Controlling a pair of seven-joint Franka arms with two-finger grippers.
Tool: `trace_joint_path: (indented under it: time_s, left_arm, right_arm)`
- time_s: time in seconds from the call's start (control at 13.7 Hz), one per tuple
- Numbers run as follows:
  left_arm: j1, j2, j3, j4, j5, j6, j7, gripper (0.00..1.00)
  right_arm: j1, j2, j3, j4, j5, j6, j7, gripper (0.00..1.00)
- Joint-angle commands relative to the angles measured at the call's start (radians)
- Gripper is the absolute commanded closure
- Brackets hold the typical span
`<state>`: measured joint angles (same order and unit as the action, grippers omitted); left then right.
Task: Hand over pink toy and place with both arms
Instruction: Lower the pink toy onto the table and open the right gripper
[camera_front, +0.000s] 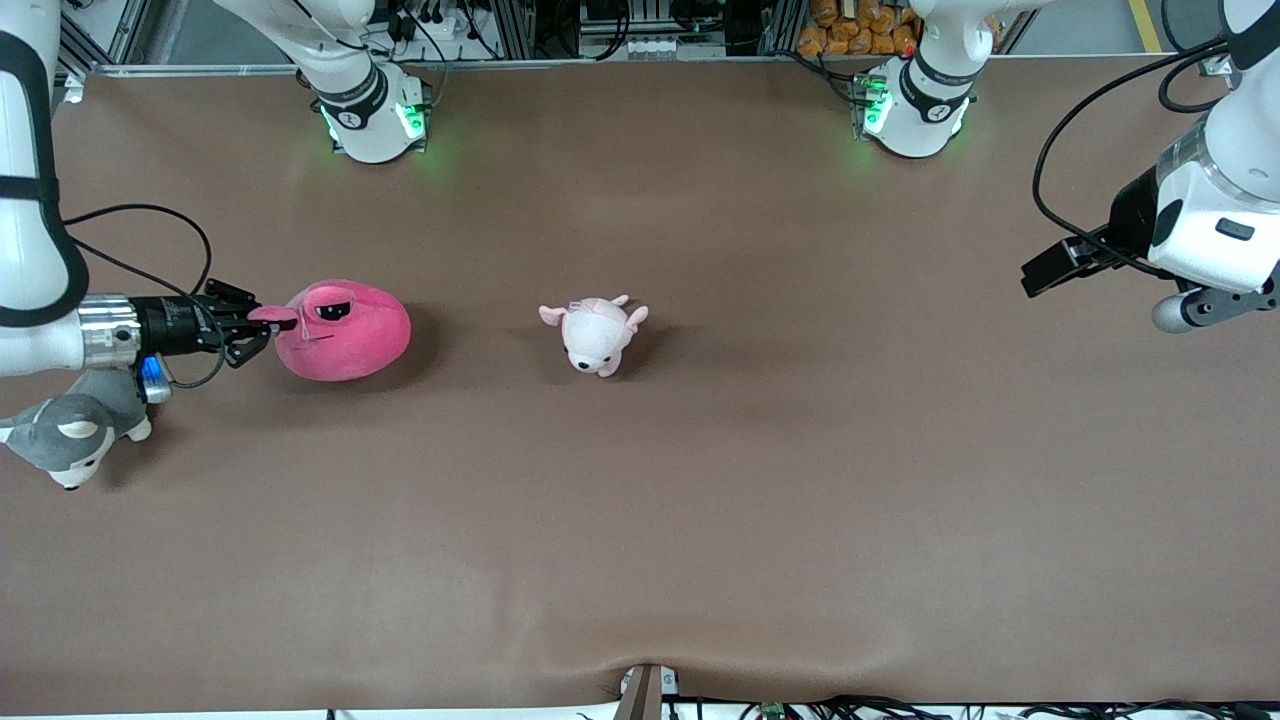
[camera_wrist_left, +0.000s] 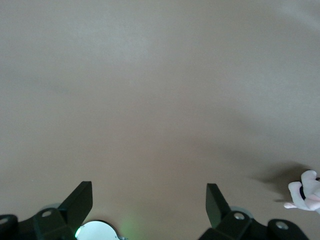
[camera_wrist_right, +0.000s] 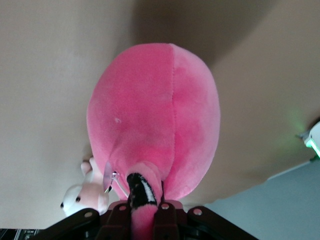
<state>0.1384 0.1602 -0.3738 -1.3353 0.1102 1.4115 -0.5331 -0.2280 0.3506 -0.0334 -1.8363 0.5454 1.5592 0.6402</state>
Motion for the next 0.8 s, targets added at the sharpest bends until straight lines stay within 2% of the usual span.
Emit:
trace_joint_path:
  time_s: [0.0,0.29,0.37,0.44,0.51,0.58,0.73]
  left_arm:
    - [0.000,-0.011,-0.004,-0.002,0.019,-0.013,0.021,0.00]
    - [-0.002,-0.011,-0.004,-0.004,0.014,-0.013,0.022,0.00]
    - [0.000,-0.011,-0.004,-0.002,0.014,-0.013,0.024,0.00]
    - [0.001,-0.011,-0.004,-0.002,0.011,-0.011,0.025,0.00]
    - [0.007,-0.010,-0.004,-0.004,0.011,-0.009,0.033,0.00]
    - [0.007,-0.010,-0.004,-0.008,0.011,-0.008,0.041,0.00]
    - [0.010,-0.014,-0.004,-0.015,0.003,-0.009,0.045,0.00]
  right_arm:
    - [-0.053,0.066,0.020,-0.008,-0.009,0.037,-0.080,1.00]
    - [-0.054,0.107,0.018,-0.011,-0.010,0.076,-0.085,1.00]
    - [-0.054,0.107,0.020,-0.011,-0.010,0.074,-0.086,0.84]
    - [-0.054,0.107,0.020,-0.011,-0.013,0.070,-0.092,0.40]
    - [-0.048,0.104,0.020,-0.009,-0.031,0.068,-0.100,0.13]
    - [-0.044,0.100,0.020,-0.005,-0.056,0.064,-0.100,0.00]
    - [-0.047,0.088,0.021,0.017,-0.102,0.053,-0.103,0.00]
